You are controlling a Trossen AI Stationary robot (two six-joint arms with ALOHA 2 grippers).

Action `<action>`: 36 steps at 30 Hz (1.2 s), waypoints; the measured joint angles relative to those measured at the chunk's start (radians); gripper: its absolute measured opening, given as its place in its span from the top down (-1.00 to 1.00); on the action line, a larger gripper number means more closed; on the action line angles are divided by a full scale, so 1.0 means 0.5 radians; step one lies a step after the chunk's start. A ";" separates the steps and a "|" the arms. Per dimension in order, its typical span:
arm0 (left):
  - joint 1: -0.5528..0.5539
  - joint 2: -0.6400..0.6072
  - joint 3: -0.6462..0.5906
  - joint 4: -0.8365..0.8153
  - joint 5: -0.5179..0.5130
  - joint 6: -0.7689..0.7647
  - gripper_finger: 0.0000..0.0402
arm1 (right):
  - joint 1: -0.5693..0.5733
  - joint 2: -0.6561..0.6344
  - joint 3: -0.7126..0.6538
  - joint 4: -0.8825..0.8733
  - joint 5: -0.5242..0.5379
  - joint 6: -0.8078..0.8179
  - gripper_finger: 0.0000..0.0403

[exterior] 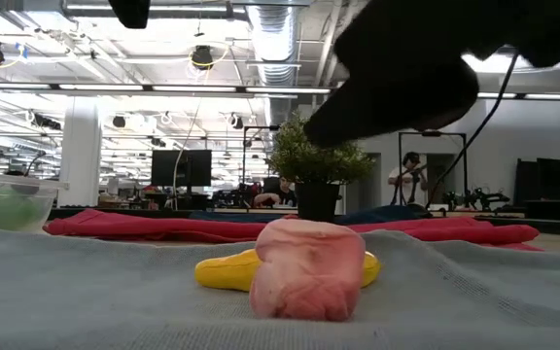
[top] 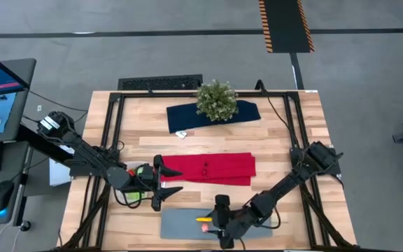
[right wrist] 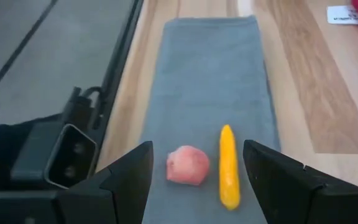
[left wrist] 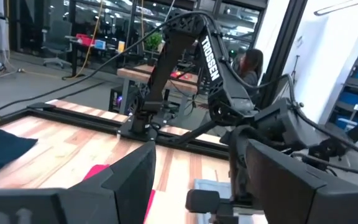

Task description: Pick and placing Produce into tupperware

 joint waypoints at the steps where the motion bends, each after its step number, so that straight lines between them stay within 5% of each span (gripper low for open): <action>1: 0.000 0.000 0.000 -0.001 0.000 -0.007 -0.18 | 0.009 0.008 0.000 0.021 0.010 0.013 -0.36; 18: -0.005 0.000 0.000 -0.051 0.019 -0.071 -0.18 | -0.032 0.259 0.160 -0.034 -0.108 0.051 -0.30; 32: -0.005 0.000 0.000 -0.051 0.020 -0.080 -0.18 | -0.031 0.259 0.159 -0.066 -0.131 0.060 0.65; 36: -0.005 -0.001 0.000 -0.051 0.020 -0.080 -0.18 | -0.031 0.259 0.159 -0.066 -0.131 0.053 0.73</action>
